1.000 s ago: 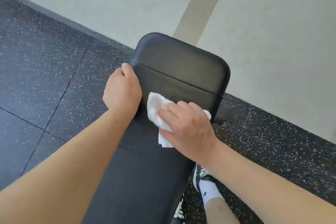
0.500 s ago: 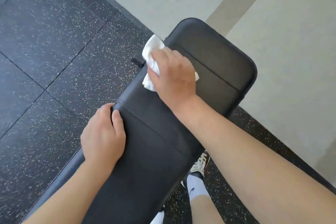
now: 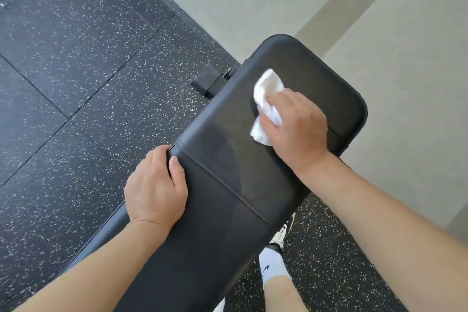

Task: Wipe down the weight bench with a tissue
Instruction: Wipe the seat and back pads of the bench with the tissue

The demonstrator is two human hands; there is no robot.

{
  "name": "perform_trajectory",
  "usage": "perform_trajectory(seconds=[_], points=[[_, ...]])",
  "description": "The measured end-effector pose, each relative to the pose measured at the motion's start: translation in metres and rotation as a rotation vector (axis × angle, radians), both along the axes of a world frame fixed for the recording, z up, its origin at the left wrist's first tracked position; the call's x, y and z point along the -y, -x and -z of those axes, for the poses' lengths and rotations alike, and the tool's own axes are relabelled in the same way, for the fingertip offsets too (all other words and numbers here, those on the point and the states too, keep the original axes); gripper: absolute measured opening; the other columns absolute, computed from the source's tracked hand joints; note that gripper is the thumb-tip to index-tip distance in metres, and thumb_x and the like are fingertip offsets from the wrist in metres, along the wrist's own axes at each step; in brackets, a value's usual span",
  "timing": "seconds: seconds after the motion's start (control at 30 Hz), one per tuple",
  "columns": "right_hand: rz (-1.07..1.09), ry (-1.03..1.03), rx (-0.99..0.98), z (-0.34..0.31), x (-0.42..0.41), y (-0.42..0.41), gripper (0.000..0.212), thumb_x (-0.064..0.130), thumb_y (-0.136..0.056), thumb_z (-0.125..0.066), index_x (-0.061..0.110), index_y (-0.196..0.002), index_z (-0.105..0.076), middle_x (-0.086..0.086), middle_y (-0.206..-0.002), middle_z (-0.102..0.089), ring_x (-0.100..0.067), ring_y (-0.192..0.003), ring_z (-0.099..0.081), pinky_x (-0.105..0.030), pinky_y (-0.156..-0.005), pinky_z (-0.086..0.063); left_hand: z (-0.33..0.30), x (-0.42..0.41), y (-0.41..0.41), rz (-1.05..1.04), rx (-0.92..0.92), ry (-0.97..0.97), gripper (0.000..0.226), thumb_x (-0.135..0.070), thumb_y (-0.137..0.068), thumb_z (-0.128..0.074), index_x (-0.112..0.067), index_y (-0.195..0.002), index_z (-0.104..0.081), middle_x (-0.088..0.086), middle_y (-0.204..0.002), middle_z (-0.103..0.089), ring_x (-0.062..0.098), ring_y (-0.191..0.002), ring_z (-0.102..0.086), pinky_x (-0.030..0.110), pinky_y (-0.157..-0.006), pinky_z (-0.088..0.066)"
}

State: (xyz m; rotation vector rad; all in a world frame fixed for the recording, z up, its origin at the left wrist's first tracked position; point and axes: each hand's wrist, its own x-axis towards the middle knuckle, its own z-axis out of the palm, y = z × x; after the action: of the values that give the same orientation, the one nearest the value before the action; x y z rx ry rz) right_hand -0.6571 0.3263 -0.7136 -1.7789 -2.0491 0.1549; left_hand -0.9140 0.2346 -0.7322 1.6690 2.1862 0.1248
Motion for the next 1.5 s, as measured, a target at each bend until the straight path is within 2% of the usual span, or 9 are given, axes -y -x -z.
perform_trajectory(seconds=[0.23,0.43,0.6,0.8,0.97,1.13,1.23,1.3,1.5], points=[[-0.261,0.011,0.007,0.001,0.009,0.114,0.009,0.023,-0.083,-0.07,0.018,-0.079,-0.064,0.001,-0.073,-0.057,-0.023,-0.065,-0.052,-0.036,-0.055,-0.036,-0.002,-0.002,-0.001,0.016,-0.022,0.01,0.033,-0.04,-0.099,-0.026,-0.023,-0.11,-0.051,-0.001,-0.102,-0.064,0.032,-0.089,-0.06,0.039,-0.067,-0.038],[-0.58,0.024,0.074,0.006,0.065,0.003,0.011,0.023,-0.093,-0.064,0.017,-0.089,-0.072,0.0,-0.076,-0.054,-0.024,-0.064,-0.045,-0.037,-0.056,-0.037,-0.004,-0.002,-0.001,0.014,-0.029,0.038,0.037,-0.038,-0.099,-0.027,-0.02,-0.118,-0.054,0.002,-0.109,-0.066,0.033,-0.092,-0.062,0.043,-0.072,-0.045],[-0.376,-0.026,0.062,0.009,0.013,-0.066,0.013,0.024,-0.099,-0.065,0.012,-0.101,-0.067,-0.006,-0.079,-0.058,-0.029,-0.064,-0.05,-0.044,-0.055,-0.046,-0.006,-0.003,-0.003,0.002,-0.013,0.032,0.039,-0.036,-0.099,-0.031,-0.017,-0.12,-0.056,0.003,-0.109,-0.066,0.033,-0.093,-0.063,0.045,-0.074,-0.049],[-0.131,-0.007,-0.037,0.009,-0.031,0.045,0.016,0.024,-0.091,-0.069,0.012,-0.082,-0.063,-0.006,-0.074,-0.055,-0.03,-0.065,-0.05,-0.042,-0.055,-0.04,-0.005,-0.002,-0.002,-0.012,-0.032,0.035,0.037,-0.037,-0.099,-0.03,-0.02,-0.12,-0.056,0.0,-0.107,-0.066,0.03,-0.092,-0.061,0.043,-0.073,-0.047],[-0.458,0.006,-0.041,0.004,0.039,0.084,0.012,0.013,-0.079,-0.07,0.017,-0.076,-0.06,-0.003,-0.071,-0.051,-0.026,-0.063,-0.045,-0.039,-0.056,-0.032,-0.006,-0.004,-0.003,-0.01,-0.036,0.064,0.038,-0.038,-0.097,-0.029,-0.022,-0.118,-0.056,-0.002,-0.106,-0.066,0.03,-0.093,-0.061,0.042,-0.073,-0.045],[-0.689,0.043,0.043,0.007,0.077,-0.032,0.012,0.02,-0.097,-0.062,0.014,-0.093,-0.072,-0.002,-0.078,-0.054,-0.024,-0.064,-0.043,-0.039,-0.056,-0.038,-0.005,-0.002,-0.004,-0.02,-0.049,0.047,0.036,-0.038,-0.098,-0.03,-0.021,-0.119,-0.054,0.001,-0.106,-0.066,0.032,-0.093,-0.061,0.043,-0.073,-0.045],[-0.567,-0.026,0.087,0.01,0.037,-0.086,0.016,0.026,-0.1,-0.064,0.011,-0.107,-0.067,-0.005,-0.082,-0.056,-0.026,-0.066,-0.045,-0.041,-0.056,-0.039,-0.004,-0.002,-0.004,-0.014,-0.054,0.038,0.038,-0.038,-0.098,-0.029,-0.019,-0.119,-0.055,0.002,-0.107,-0.067,0.034,-0.093,-0.062,0.044,-0.073,-0.045],[-0.381,-0.047,0.083,0.011,0.013,-0.087,0.015,0.025,-0.097,-0.067,0.01,-0.1,-0.068,-0.006,-0.08,-0.057,-0.027,-0.067,-0.048,-0.042,-0.056,-0.044,-0.004,-0.002,-0.003,-0.009,-0.061,0.023,0.038,-0.039,-0.098,-0.029,-0.019,-0.118,-0.055,0.003,-0.106,-0.067,0.034,-0.093,-0.062,0.044,-0.073,-0.044],[0.099,0.029,-0.044,0.001,0.02,0.009,0.015,0.023,-0.088,-0.072,0.01,-0.088,-0.065,-0.008,-0.075,-0.06,-0.031,-0.066,-0.055,-0.041,-0.056,-0.045,-0.003,0.0,-0.003,-0.012,-0.06,-0.008,0.036,-0.042,-0.1,-0.028,-0.022,-0.114,-0.054,0.002,-0.102,-0.067,0.035,-0.092,-0.062,0.041,-0.071,-0.038]])
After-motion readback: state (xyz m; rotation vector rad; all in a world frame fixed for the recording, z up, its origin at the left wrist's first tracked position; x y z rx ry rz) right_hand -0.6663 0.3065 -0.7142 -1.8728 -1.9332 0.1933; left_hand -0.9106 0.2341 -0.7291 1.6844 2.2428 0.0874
